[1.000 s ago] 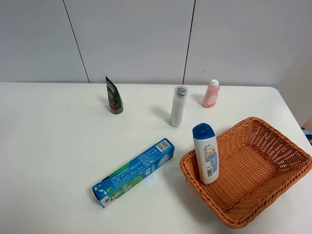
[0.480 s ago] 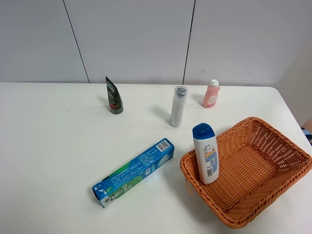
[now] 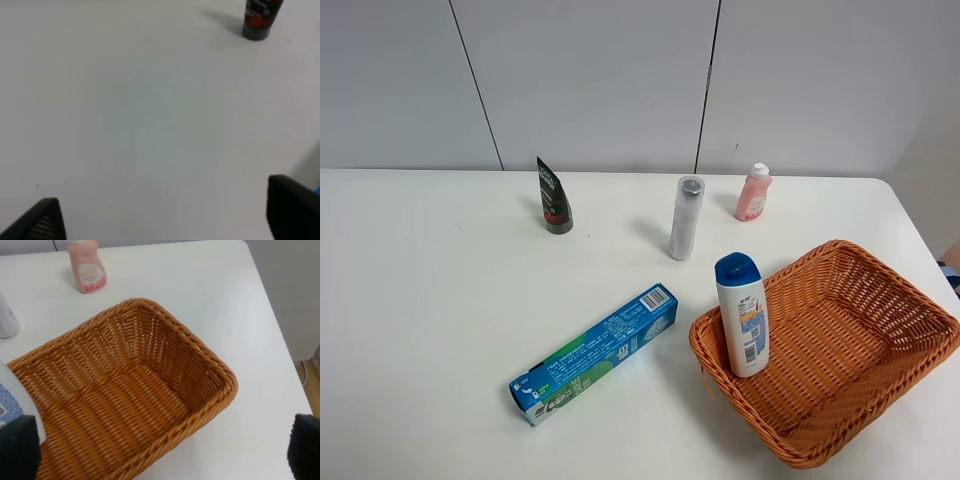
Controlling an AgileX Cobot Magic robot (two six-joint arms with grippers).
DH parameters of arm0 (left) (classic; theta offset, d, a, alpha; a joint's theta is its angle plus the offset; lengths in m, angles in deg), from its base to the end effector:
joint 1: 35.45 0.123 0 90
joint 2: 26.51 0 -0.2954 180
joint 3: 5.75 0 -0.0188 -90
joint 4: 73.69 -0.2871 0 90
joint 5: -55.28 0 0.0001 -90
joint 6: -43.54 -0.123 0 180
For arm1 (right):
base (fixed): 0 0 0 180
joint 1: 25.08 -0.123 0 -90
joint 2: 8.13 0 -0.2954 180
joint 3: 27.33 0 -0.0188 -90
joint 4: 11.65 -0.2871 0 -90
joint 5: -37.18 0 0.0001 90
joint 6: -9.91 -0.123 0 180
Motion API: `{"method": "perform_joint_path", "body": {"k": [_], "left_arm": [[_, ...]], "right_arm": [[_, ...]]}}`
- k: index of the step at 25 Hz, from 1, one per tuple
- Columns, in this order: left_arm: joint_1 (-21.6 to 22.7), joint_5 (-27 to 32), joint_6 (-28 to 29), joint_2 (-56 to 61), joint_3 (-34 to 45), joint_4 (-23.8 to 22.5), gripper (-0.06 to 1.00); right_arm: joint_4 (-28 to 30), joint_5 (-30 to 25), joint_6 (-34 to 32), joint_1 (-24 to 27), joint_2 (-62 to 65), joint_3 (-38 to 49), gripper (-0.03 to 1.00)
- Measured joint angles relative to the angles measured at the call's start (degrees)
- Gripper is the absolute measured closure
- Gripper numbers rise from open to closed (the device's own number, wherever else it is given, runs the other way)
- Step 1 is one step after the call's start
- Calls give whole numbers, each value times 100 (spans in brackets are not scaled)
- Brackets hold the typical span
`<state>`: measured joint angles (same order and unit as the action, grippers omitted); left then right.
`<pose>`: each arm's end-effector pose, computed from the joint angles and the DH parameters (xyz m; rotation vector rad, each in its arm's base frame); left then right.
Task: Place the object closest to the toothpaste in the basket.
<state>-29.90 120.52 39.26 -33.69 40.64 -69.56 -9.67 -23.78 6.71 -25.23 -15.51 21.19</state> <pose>0.0349 -0.0047 0.2864 -0.0141 2.0715 0.0189 0.0439 -0.0036 0.2819 0.0561 2.0383 -0.0047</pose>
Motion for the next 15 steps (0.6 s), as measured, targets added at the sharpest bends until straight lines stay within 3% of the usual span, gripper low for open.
{"method": "perform_joint_path", "body": {"k": [7, 15], "left_arm": [[-473, -409, 428, 12, 205, -280, 14], [-511, -463, 533, 12, 205, -367, 14]], "right_arm": [[0, 0, 0, 0, 0, 0, -3], [0, 0, 0, 0, 0, 0, -3]]}}
